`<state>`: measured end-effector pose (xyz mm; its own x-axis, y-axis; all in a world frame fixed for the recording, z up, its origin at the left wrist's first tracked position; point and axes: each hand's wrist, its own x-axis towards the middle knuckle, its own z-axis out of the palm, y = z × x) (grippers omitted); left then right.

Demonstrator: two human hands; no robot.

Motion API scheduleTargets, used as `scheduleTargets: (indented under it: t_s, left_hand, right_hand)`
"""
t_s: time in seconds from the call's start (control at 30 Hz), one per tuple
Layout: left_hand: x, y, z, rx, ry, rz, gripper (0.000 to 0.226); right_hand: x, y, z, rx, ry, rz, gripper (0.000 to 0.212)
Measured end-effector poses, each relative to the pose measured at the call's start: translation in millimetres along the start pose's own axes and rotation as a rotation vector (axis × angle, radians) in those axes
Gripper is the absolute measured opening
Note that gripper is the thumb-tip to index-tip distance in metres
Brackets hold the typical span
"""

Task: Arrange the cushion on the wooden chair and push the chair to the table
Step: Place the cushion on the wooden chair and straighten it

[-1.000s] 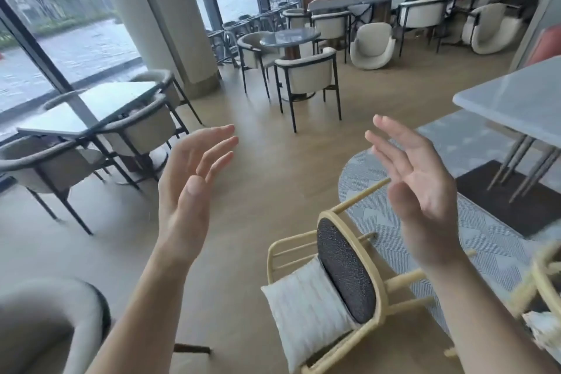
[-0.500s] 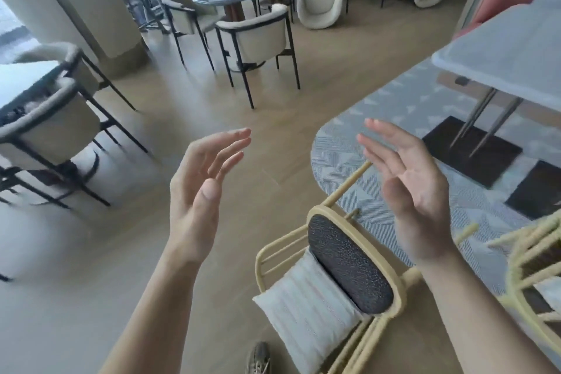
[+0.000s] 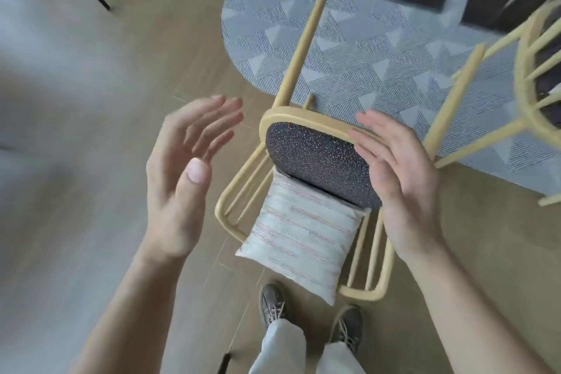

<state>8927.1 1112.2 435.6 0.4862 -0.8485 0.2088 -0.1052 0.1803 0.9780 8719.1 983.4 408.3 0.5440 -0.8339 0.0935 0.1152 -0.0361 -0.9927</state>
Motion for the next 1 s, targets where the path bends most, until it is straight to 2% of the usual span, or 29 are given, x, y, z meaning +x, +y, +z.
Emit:
scheduleTargets:
  t_s: [0.17,0.27,0.33,0.4,0.47,0.6,0.7,0.77,0.87,1.0]
  left_hand:
    - [-52,-152,11,-0.020,-0.094,-0.125,0.057]
    - [-82,-233,12,-0.019,-0.160,-0.171,0.059]
    - [-99,-281,11,0.003,-0.198,-0.175,0.058]
    - [-113,-328,9,0.020,-0.205,-0.178,0.058]
    - [-123,-378,6,0.043,-0.212,-0.178,0.058]
    - [-134,-487,-7,0.255,-0.281,-0.232,0.072]
    - [-144,-554,-12,0.390,-0.293,-0.274,0.088]
    - [-144,-587,-16,0.415,-0.275,-0.323,0.102]
    - [-136,-613,-20,0.263,-0.230,-0.379,0.118]
    - [-127,-612,-19,0.171,-0.180,-0.458,0.112]
  right_hand:
    - [-50,163,-18,-0.070,0.094,0.134,0.057]
    - [-83,250,-24,-0.125,0.133,0.189,0.057]
    - [-103,302,-27,-0.151,0.168,0.214,0.062]
    - [-118,352,-31,-0.180,0.215,0.236,0.079]
    - [-132,402,-37,-0.234,0.252,0.274,0.087]
    - [-158,497,-52,-0.416,0.334,0.434,0.097]
    - [-172,548,-64,-0.434,0.454,0.498,0.107]
    - [-175,567,-72,-0.327,0.530,0.547,0.108]
    - [-172,581,-72,-0.142,0.556,0.612,0.097]
    - [-166,570,-69,-0.115,0.542,0.674,0.069]
